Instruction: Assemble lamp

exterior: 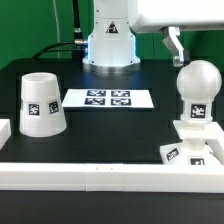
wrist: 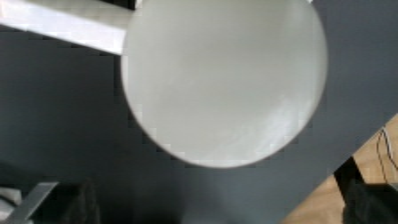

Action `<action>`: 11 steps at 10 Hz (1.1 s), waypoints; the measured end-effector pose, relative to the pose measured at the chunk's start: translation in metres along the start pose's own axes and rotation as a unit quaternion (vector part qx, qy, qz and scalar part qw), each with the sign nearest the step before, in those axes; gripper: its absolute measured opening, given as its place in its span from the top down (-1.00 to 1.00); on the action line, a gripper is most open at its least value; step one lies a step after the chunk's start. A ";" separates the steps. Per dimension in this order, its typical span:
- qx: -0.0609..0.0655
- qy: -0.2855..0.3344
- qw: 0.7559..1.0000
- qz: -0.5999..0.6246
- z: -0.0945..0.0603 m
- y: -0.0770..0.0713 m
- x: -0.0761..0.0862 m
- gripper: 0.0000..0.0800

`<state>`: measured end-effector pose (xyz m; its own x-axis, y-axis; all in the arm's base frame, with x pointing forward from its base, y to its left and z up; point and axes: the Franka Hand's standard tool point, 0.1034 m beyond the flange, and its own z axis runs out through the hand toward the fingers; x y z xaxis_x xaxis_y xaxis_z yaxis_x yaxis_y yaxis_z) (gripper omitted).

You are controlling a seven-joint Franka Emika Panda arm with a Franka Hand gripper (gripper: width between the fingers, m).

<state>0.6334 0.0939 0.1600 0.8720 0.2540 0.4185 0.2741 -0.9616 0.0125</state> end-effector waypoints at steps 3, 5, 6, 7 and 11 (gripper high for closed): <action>0.015 -0.057 0.998 0.005 0.001 -0.003 -0.008 -0.75; 0.031 -0.126 0.992 0.008 0.004 -0.002 -0.016 -0.75; 0.037 -0.154 0.987 0.009 0.009 0.000 -0.021 -0.75; 0.043 -0.189 0.981 0.005 0.011 -0.001 -0.027 -0.75; 0.051 -0.227 0.973 -0.001 0.019 -0.002 -0.032 -0.75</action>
Offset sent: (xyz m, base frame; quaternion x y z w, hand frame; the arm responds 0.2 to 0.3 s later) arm -0.0072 -0.0106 -0.0102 -0.0142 -0.1266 -0.0134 0.9918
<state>0.6132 0.0896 0.1293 0.9544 0.2974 -0.0253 0.2943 -0.9518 -0.0868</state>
